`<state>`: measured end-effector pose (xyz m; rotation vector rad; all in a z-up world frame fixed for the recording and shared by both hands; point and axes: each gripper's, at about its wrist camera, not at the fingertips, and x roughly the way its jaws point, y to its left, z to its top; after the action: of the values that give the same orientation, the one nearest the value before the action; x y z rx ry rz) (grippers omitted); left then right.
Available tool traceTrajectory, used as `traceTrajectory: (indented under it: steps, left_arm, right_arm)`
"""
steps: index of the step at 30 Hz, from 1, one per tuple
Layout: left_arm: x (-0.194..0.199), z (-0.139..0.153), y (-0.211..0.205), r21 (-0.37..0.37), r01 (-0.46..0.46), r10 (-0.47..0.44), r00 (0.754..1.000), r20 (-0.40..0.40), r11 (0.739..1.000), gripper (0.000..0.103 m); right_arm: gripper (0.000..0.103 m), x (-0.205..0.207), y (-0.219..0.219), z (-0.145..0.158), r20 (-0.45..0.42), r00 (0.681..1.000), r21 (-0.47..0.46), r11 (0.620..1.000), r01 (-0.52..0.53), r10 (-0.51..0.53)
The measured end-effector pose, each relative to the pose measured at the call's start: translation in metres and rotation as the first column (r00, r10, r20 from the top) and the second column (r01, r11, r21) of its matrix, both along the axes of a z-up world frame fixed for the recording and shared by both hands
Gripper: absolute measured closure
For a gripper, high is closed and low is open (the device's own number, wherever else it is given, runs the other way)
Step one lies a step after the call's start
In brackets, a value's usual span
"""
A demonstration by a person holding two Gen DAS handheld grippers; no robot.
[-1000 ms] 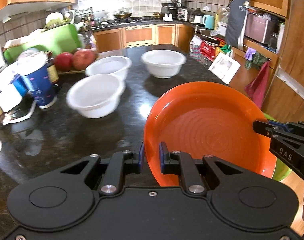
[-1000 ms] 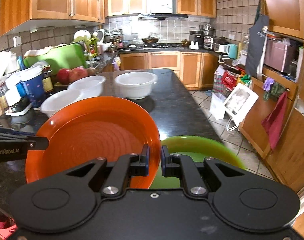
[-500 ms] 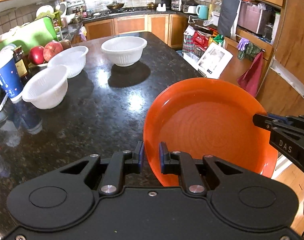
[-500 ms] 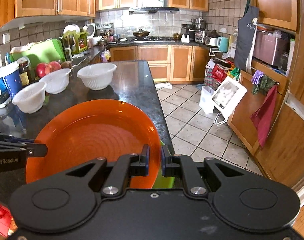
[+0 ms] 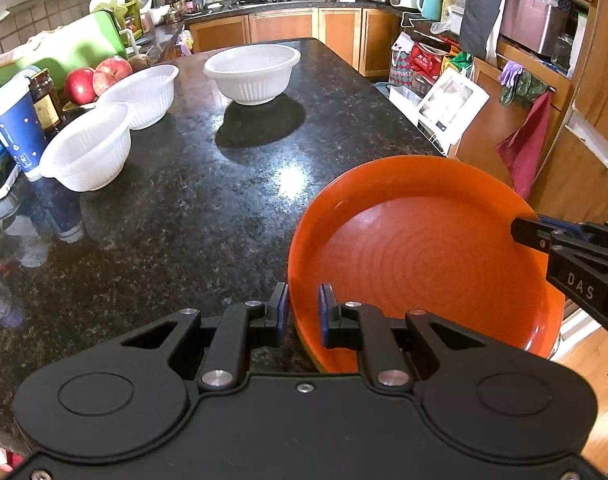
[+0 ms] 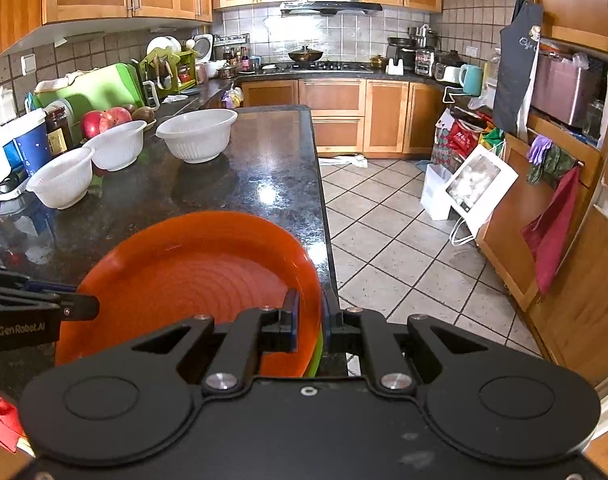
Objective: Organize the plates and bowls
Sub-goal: 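Carry the orange plate with the left gripper toward the green plate stack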
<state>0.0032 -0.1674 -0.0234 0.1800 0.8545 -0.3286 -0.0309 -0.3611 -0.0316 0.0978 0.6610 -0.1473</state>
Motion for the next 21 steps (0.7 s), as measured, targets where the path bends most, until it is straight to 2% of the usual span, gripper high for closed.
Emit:
traceTrajectory:
  steps: [5,10,14,21]
  left_arm:
    - [-0.006,0.008,0.000,-0.010,0.004,-0.004,1.000,0.023,1.000,0.082]
    - [-0.012,0.013,-0.003,0.002,-0.008,0.008,0.998,0.063,1.000,0.081]
    - [-0.012,0.013,-0.002,0.001,-0.015,0.015,0.998,0.059,1.000,0.081]
    - [-0.012,0.012,0.001,-0.001,-0.037,0.037,0.998,0.046,0.999,0.080]
  right_arm:
    - [0.083,0.001,0.000,0.000,0.002,1.000,0.017,0.999,-0.029,0.029]
    - [0.083,0.000,-0.001,-0.002,0.019,0.999,0.023,0.999,-0.038,0.038]
    - [0.083,0.001,0.002,-0.004,0.029,0.998,0.005,0.999,-0.047,0.047]
    - [0.083,0.000,-0.002,-0.005,0.049,0.998,0.032,0.998,-0.048,0.046]
